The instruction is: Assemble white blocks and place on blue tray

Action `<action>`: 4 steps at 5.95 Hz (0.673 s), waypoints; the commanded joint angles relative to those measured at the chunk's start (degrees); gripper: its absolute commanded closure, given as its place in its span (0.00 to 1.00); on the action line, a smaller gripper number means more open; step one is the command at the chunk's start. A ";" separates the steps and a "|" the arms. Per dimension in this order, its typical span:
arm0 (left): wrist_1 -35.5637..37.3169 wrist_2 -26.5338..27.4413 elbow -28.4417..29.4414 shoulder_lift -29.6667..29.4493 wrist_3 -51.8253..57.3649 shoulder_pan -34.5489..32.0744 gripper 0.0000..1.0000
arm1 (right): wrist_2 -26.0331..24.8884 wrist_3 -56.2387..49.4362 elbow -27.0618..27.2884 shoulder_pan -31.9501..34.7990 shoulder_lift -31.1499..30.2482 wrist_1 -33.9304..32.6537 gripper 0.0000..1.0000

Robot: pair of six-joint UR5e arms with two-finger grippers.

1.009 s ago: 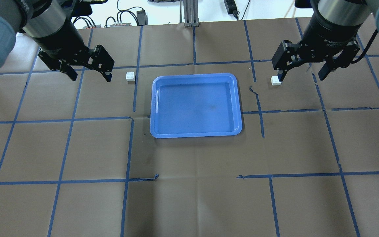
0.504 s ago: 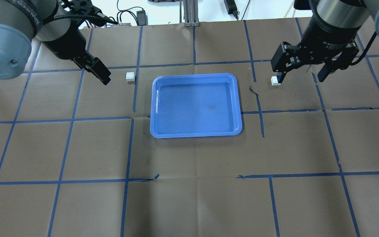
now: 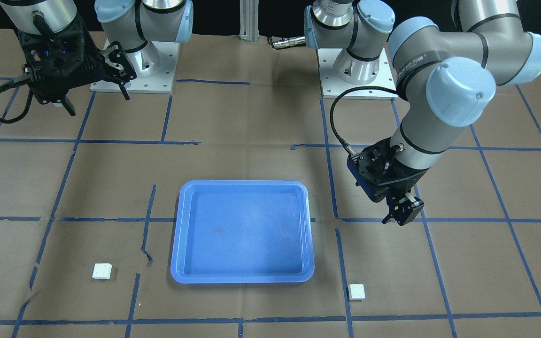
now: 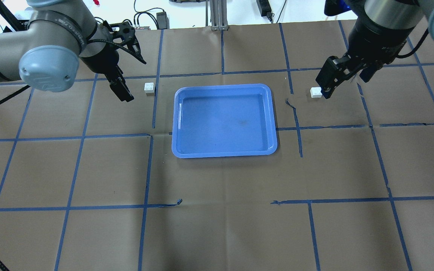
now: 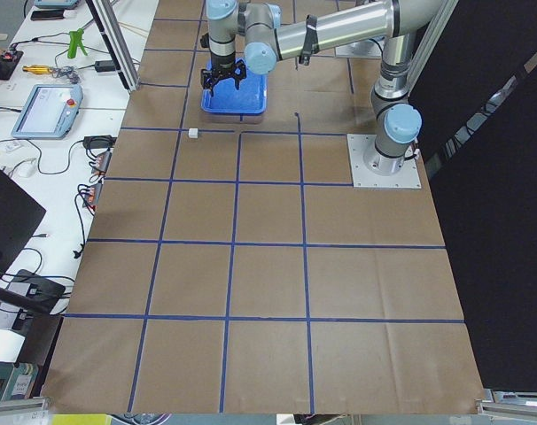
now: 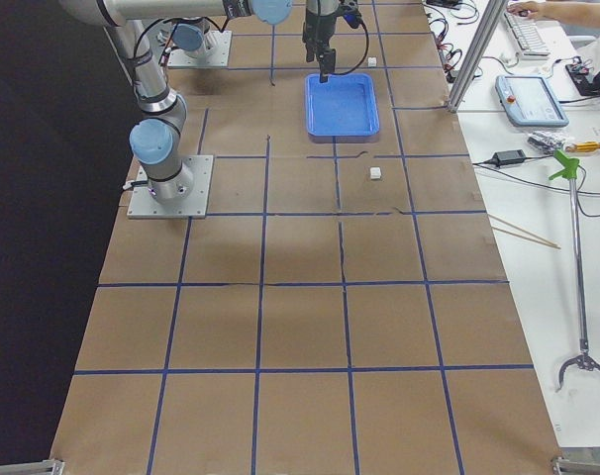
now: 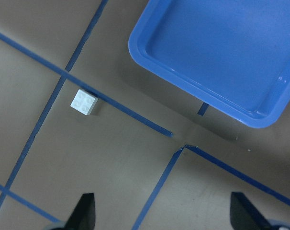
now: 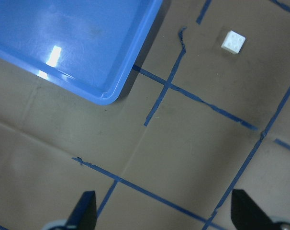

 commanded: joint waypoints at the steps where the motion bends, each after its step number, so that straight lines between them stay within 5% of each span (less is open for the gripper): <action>1: 2.44 0.00 1.92 -8.45 12.12 0.59 0.01 | 0.07 -28.49 -0.02 -0.95 3.71 -6.50 0.00; 3: 6.93 -0.18 5.43 -14.35 15.35 1.03 0.01 | 1.39 -54.27 -0.64 -7.42 6.44 -7.24 0.00; 4: 7.20 -0.70 7.63 -18.30 18.31 1.03 0.01 | 6.27 -64.05 -3.60 -9.63 10.37 -7.23 0.00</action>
